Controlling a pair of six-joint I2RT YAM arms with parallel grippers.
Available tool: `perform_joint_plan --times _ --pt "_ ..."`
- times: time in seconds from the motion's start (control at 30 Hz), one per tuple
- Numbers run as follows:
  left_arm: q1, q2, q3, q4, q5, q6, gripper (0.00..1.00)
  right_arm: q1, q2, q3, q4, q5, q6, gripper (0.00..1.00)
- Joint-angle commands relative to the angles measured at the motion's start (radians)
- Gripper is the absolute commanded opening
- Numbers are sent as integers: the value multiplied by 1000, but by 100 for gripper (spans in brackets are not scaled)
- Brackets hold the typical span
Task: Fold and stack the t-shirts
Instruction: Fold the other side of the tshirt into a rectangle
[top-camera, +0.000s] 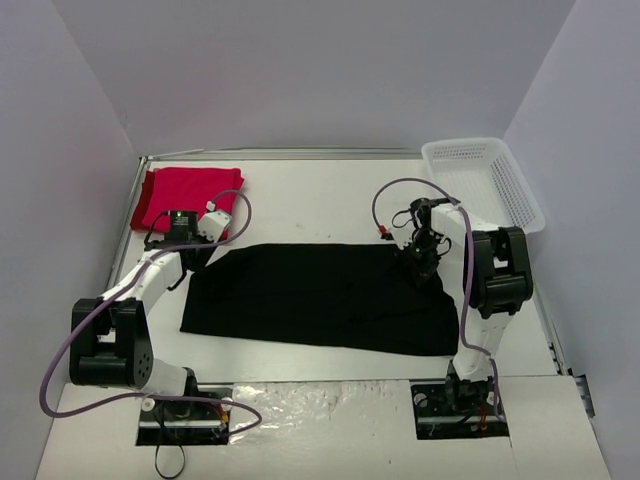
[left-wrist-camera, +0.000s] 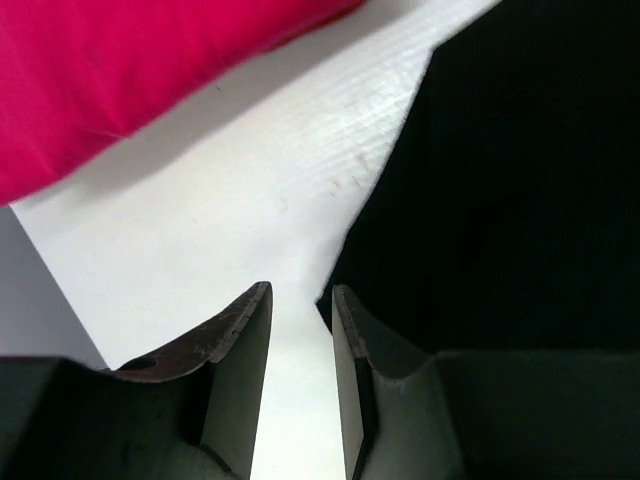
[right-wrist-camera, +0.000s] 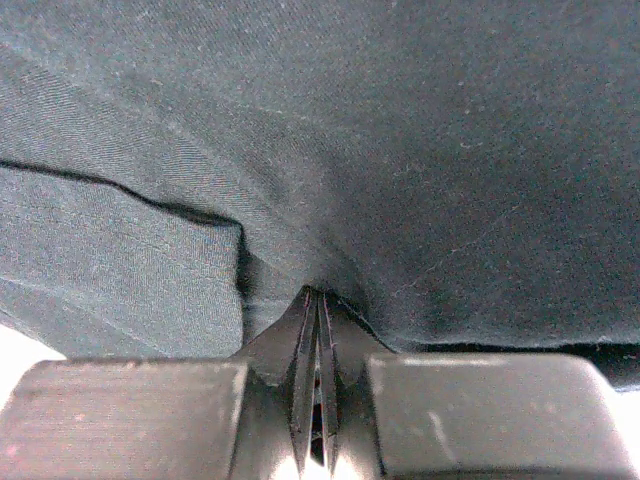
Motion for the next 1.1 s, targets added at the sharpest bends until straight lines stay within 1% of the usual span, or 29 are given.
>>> perform_joint_plan --times 0.0,0.1,0.3,0.33,0.47,0.67,0.8,1.07 --pt "11 31 76 24 -31 -7 30 6 53 3 -6 1 12 0" --pt "21 54 96 1 -16 0 30 6 73 -6 5 3 15 0" --pt "21 40 93 -118 126 56 29 6 103 -11 14 3 18 0" --pt "22 28 92 -152 163 65 29 6 107 -9 14 3 18 0" --pt "21 -3 68 -211 228 124 26 6 120 -3 17 4 21 0" --pt "21 12 31 -227 248 153 25 6 127 -6 19 -2 24 0" --pt "21 63 42 -237 257 154 24 6 123 -15 20 12 26 0" --pt "13 83 59 -266 305 170 24 6 134 -27 29 9 29 0"
